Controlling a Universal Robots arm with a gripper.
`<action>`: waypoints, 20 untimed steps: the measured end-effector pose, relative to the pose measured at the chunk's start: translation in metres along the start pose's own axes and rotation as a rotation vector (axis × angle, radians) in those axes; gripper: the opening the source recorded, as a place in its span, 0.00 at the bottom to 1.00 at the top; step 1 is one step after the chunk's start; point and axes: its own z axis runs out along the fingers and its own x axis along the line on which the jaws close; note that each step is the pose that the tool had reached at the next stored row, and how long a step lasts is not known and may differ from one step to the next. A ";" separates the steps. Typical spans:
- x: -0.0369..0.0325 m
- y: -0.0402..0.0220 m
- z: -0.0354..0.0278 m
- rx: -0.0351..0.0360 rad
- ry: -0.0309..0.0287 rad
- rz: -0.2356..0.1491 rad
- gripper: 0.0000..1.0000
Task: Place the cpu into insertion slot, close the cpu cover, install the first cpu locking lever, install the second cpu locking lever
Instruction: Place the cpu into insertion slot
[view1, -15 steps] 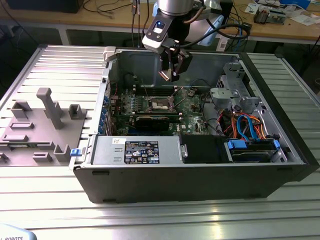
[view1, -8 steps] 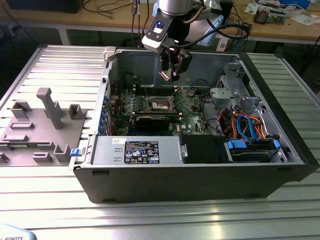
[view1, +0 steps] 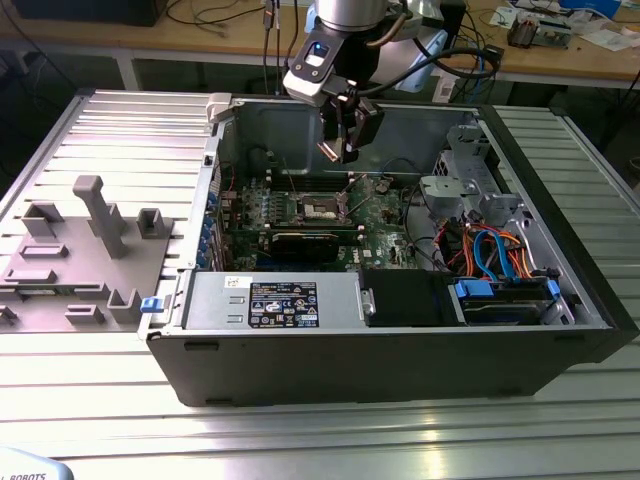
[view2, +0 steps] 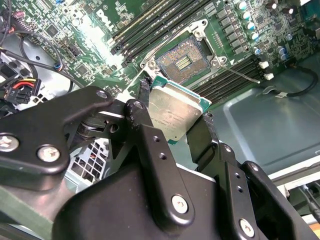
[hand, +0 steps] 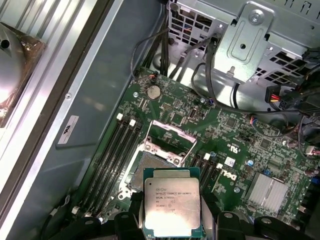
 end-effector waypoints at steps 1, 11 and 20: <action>0.0000 0.0000 0.0000 -0.0001 -0.0001 0.001 0.54; 0.0000 0.0000 0.0000 -0.0003 -0.0008 0.013 0.54; 0.0000 0.0000 0.0000 -0.0005 -0.0015 0.024 0.54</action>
